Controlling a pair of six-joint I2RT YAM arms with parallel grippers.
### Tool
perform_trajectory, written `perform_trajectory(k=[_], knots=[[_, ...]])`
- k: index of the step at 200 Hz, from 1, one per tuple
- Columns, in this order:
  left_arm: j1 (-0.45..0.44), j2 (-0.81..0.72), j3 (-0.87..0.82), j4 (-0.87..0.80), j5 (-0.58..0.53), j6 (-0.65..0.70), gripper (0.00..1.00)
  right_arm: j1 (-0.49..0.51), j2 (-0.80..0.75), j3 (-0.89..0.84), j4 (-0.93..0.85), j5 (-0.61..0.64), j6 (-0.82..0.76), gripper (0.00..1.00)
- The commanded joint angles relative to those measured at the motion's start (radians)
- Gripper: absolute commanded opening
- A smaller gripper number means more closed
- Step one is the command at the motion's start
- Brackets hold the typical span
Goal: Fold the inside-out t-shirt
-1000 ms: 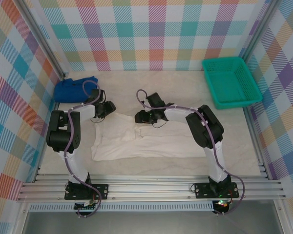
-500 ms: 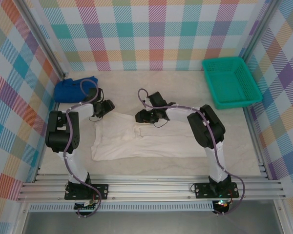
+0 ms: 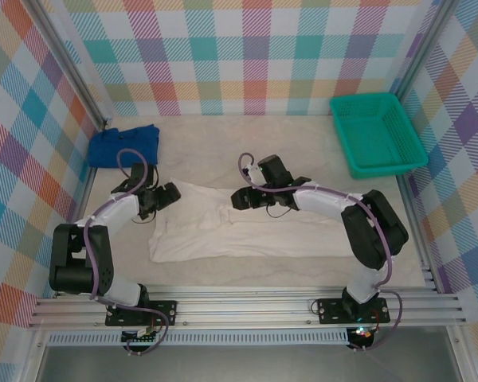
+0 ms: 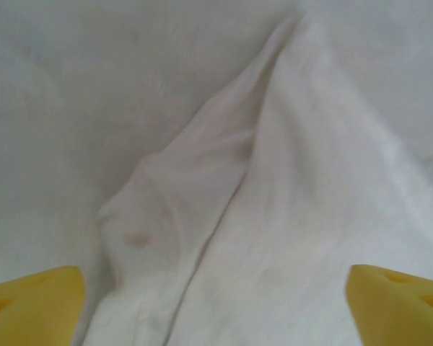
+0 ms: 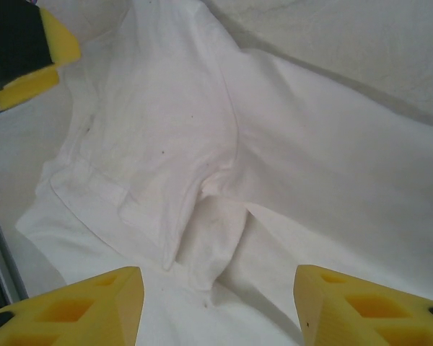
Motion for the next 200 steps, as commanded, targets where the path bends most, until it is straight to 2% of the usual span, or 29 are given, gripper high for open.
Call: perform_trajectory(k=[1, 16, 50, 81, 124, 157, 200], knots=[[0.013, 0.020, 0.010, -0.107, -0.025, 0.050, 0.98, 0.007, -0.030, -0.025, 0.019, 0.011, -0.059, 0.57], [0.013, 0.038, 0.012, -0.108, -0.031, 0.064, 1.00, 0.006, -0.033, -0.043, 0.035, 0.009, -0.060, 0.57], [0.010, 0.139, 0.057, -0.125, 0.069, 0.107, 1.00, 0.007, -0.035, -0.069, 0.045, 0.007, -0.063, 0.57], [-0.013, 0.163, 0.065, -0.125, 0.104, 0.135, 0.99, 0.006, -0.041, -0.089, 0.051, 0.011, -0.059, 0.57], [-0.076, 0.135, 0.024, -0.075, 0.166, 0.134, 0.87, 0.006, -0.035, -0.094, 0.062, 0.014, -0.034, 0.57], [-0.099, 0.113, 0.008, -0.049, 0.200, 0.136, 0.74, 0.005, -0.025, -0.085, 0.054, 0.013, -0.030, 0.56], [-0.120, 0.121, -0.009, -0.023, 0.221, 0.147, 0.64, 0.006, -0.021, -0.087, 0.061, 0.010, -0.015, 0.56]])
